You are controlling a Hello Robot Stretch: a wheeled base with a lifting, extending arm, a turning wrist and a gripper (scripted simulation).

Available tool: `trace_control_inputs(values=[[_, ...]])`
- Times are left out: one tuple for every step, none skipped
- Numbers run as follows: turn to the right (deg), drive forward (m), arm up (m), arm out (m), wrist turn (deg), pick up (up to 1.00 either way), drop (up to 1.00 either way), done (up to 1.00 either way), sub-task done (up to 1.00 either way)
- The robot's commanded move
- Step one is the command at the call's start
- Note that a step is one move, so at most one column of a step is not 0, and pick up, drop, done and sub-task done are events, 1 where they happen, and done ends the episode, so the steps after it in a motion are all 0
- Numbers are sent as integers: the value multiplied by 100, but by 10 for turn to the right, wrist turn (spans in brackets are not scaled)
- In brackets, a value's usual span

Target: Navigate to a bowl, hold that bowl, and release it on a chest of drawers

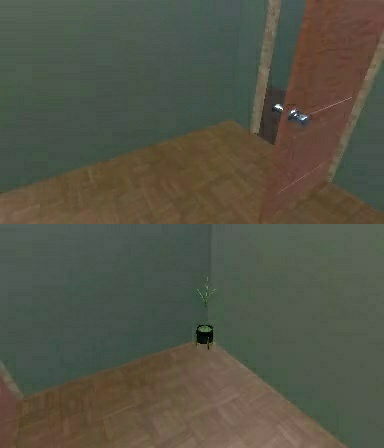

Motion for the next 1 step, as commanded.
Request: trace_control_inputs(values=[[0, 100, 0, 0, 0, 0, 0, 0, 0]])
